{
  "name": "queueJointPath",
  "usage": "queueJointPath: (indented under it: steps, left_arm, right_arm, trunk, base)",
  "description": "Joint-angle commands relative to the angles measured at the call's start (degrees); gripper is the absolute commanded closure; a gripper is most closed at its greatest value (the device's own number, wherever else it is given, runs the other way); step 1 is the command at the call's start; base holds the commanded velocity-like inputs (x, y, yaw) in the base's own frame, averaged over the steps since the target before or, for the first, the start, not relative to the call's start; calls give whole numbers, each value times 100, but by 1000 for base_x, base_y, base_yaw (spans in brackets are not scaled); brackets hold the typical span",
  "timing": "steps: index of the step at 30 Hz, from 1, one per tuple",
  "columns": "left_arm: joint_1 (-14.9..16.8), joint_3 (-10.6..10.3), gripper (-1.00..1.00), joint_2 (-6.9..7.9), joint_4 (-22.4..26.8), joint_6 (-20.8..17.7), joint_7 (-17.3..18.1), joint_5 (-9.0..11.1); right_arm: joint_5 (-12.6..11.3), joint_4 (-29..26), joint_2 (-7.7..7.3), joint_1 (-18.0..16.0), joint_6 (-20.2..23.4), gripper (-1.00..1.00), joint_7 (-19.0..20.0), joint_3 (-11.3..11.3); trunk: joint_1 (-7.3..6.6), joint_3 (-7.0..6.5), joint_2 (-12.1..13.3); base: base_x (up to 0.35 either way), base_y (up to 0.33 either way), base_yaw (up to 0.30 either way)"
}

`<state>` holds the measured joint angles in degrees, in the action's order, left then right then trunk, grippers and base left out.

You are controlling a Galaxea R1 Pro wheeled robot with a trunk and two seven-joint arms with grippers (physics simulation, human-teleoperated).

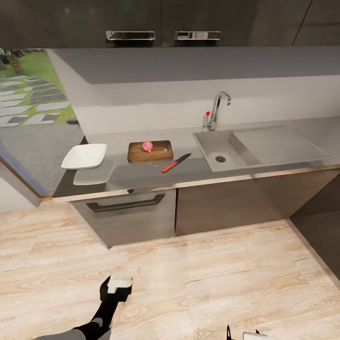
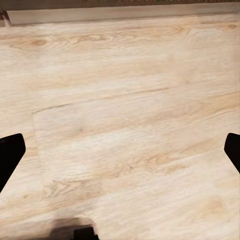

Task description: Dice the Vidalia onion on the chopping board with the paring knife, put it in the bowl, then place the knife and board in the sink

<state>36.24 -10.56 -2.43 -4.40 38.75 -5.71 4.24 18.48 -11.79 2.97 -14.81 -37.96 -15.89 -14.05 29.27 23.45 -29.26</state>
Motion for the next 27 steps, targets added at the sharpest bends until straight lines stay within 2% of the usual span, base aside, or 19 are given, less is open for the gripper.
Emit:
queueJointPath:
  steps: [1,5,7,11,15,19,22,27]
  left_arm:
    - [-128,-51,-100,12,-25,243,-17,42]
    - [-517,-51,-100,50,-26,860,-109,44]
    - [-761,-51,-100,55,-26,1415,-364,44]
    - [-1143,-51,-100,50,-26,2049,-833,42]
    - [-1364,-51,-100,45,-26,2125,-1056,42]
    - [-1596,-51,-100,43,-26,2125,-1183,42]
    - [-1672,-51,-100,53,-24,2125,-1395,42]
    - [-1711,-51,-100,58,-15,2125,-1806,42]
  right_arm:
    - [62,4,3,-4,-10,-100,-37,-27]
    - [69,-11,-4,-4,-6,-100,-37,-28]
    - [74,-76,-6,-3,-3,-100,-44,-28]
    - [76,-342,-7,0,40,-100,-52,-28]
    - [76,-659,-8,-1,338,-100,-40,-28]
    - [69,-1226,-9,0,1026,-100,1,-23]
    - [63,-1589,2,1,1364,-100,63,-17]
    - [60,-1816,22,1,1495,-100,262,8]
  trunk:
    - [2,7,-8]
    - [2,7,-8]
    - [2,7,-8]
    - [2,7,-8]
    - [2,7,-8]
    - [2,7,-8]
    - [2,7,-8]
    - [2,7,-8]
  base:
    - [0,0,0]
    - [0,0,0]
    - [0,0,0]
    - [0,0,0]
    - [0,0,0]
    - [0,0,0]
    - [0,0,0]
    - [0,0,0]
